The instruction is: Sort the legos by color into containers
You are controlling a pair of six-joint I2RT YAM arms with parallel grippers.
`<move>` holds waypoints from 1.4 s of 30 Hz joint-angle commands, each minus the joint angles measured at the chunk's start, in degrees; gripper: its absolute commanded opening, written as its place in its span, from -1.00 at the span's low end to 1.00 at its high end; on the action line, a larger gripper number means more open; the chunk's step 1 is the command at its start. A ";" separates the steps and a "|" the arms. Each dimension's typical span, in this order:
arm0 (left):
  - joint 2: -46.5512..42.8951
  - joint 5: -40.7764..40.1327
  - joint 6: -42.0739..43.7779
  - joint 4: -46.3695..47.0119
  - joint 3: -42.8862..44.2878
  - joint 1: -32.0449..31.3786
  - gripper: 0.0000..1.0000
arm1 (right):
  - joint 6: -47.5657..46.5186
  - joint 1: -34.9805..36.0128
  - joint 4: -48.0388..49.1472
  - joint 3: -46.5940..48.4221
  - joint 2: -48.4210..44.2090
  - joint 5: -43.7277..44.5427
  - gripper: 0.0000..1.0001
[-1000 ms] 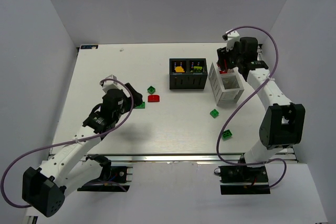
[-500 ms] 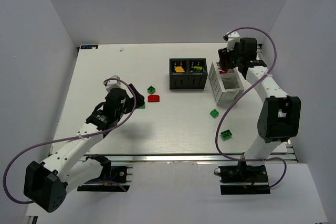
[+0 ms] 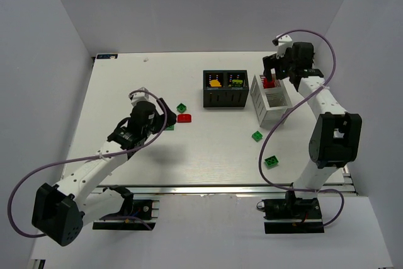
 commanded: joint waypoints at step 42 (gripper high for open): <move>53.81 5.49 -46.89 -31.68 44.98 1.57 0.39 | -2.20 -8.43 7.91 -20.69 -26.20 -39.70 0.27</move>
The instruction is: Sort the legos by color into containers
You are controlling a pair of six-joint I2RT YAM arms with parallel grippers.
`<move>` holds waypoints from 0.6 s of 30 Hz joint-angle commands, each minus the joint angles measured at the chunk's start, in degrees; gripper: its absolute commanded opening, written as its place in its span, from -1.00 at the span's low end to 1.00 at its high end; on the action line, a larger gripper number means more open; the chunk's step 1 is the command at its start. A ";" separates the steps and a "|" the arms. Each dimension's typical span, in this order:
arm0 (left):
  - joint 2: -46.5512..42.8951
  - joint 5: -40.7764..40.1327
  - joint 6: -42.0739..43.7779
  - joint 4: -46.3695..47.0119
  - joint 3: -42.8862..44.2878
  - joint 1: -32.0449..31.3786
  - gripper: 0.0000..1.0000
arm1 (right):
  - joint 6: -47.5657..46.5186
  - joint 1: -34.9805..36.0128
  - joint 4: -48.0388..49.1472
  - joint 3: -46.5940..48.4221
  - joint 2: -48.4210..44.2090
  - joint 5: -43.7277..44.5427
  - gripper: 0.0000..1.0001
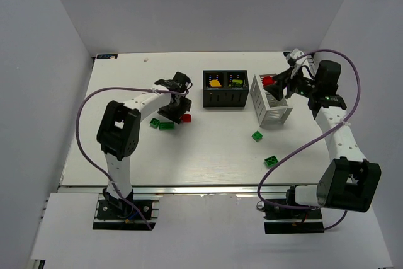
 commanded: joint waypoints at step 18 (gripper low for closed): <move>6.23 2.00 -2.06 -0.49 1.83 3.05 0.19 | 3.72 -3.22 4.20 -2.14 -2.84 -2.21 0.27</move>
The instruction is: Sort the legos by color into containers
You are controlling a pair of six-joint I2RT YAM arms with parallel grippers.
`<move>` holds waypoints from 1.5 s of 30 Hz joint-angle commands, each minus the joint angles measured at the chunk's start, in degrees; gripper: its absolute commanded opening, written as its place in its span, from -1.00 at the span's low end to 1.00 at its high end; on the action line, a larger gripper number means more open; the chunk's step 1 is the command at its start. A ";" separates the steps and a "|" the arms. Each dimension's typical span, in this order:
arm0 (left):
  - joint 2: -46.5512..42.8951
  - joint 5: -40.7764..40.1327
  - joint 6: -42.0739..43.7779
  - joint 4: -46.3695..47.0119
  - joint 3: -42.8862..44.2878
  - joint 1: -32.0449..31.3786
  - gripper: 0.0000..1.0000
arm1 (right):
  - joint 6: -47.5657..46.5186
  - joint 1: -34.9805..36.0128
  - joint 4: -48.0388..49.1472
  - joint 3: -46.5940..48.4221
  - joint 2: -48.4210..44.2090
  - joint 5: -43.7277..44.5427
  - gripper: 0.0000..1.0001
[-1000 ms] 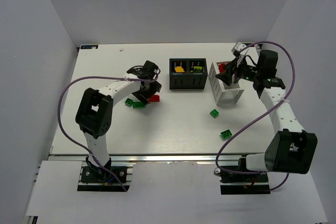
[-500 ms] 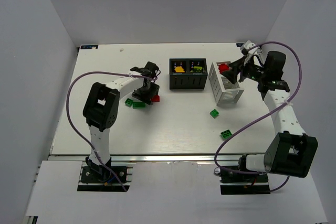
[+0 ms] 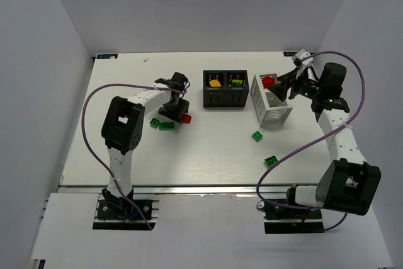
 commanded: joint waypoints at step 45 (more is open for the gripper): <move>-39.81 20.82 3.05 55.81 -34.55 -1.18 -1.00 | 36.26 41.06 4.26 13.12 14.24 24.28 0.42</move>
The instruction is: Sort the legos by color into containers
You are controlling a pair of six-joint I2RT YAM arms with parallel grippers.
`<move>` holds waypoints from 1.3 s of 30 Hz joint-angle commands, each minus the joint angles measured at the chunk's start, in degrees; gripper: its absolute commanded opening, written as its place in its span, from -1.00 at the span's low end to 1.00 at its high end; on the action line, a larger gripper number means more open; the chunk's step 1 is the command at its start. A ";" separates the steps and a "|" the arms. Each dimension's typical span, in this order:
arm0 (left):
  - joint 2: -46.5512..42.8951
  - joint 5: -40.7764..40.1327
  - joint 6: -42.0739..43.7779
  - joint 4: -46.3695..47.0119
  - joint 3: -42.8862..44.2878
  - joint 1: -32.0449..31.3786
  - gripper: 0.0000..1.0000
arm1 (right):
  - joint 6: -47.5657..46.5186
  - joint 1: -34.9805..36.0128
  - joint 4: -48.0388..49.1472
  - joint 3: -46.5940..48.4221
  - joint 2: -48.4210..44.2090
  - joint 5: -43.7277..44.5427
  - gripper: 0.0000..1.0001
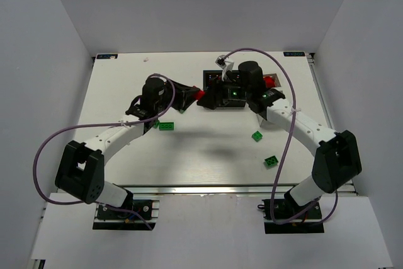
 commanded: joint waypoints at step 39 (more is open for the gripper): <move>-6.73 -1.86 -1.57 3.02 -3.62 -0.26 0.42 | 1.84 -0.18 5.23 6.17 6.12 -4.48 -1.00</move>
